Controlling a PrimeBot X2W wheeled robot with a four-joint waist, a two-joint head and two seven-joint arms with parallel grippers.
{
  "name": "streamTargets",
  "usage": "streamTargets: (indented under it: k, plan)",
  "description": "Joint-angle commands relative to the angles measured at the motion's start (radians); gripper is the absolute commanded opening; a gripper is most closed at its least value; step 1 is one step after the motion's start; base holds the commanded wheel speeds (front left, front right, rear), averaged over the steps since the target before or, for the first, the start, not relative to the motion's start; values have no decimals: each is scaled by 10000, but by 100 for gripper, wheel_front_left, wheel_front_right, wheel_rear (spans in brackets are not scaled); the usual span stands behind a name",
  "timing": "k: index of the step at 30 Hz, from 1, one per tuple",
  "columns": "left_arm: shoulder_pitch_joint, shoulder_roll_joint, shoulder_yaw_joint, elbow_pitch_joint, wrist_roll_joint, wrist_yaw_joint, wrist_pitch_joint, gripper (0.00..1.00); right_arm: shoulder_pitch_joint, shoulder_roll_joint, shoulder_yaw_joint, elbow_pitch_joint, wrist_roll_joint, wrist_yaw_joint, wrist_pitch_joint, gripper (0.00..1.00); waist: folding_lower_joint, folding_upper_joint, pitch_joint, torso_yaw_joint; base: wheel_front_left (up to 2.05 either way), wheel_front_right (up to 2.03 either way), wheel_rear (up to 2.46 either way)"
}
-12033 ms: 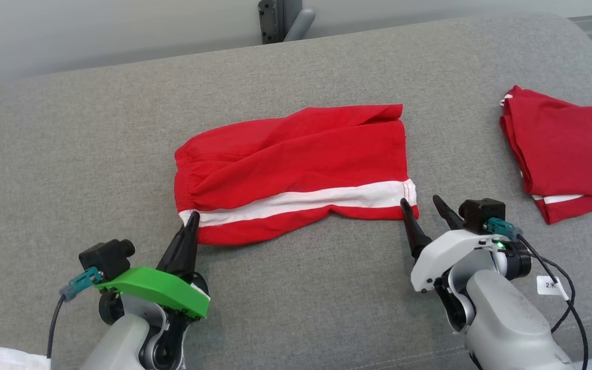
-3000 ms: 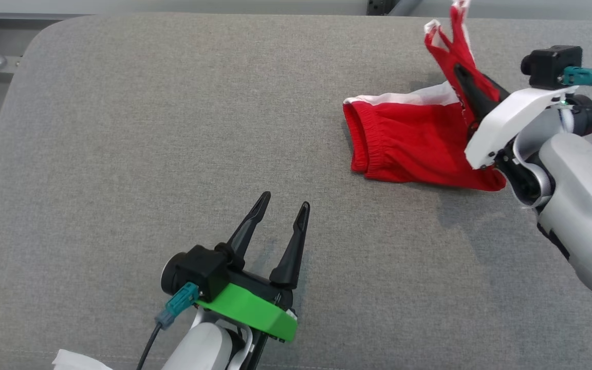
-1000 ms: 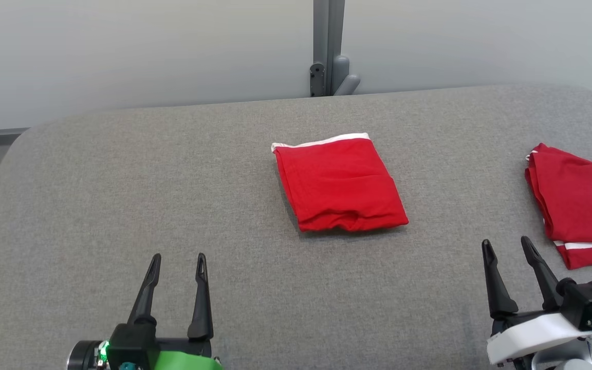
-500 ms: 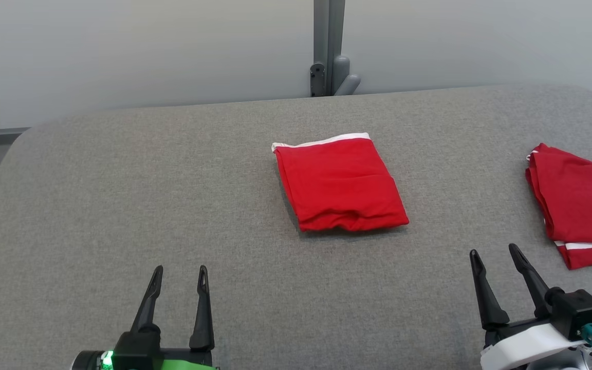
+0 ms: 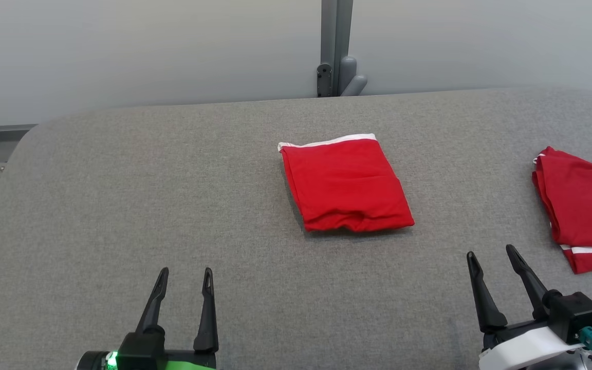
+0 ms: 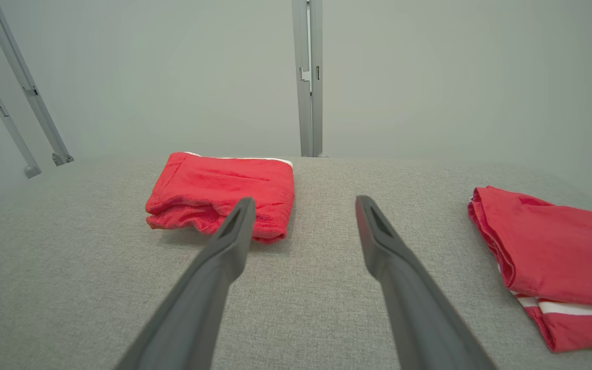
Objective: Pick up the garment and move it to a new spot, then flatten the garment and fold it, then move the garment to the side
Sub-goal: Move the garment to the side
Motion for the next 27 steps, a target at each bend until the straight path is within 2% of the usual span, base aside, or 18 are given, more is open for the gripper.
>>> streamTargets:
  k: [1, 18, 21, 25, 27]
  plan:
    - [74, 23, -11, 30, -20, -48, -32, 100, 107, -25, -17, -54, -41, -10, -39, 100, 0, 0, -3, 22, 0, 0, 0]
    - [-90, 23, -147, -14, 40, -28, -32, 100, -279, -32, -44, -137, 359, -10, -40, 100, 0, 0, 114, 352, 0, 0, 0]
    - [-223, 23, -274, 54, -7, -186, -32, 100, -781, -15, -67, 163, 937, -10, -40, 100, 0, 0, 278, 468, 0, 0, 0]
    - [-544, 23, -543, 44, 29, -336, -32, 100, -1876, -450, 390, 1108, 1938, -10, -40, 100, 0, 0, 688, 734, 0, 0, 0]
    - [-735, 23, -686, 24, 20, -354, -32, 100, -2547, -666, 661, 1786, 2830, -10, -40, 100, 0, 0, 924, 870, 0, 0, 0]
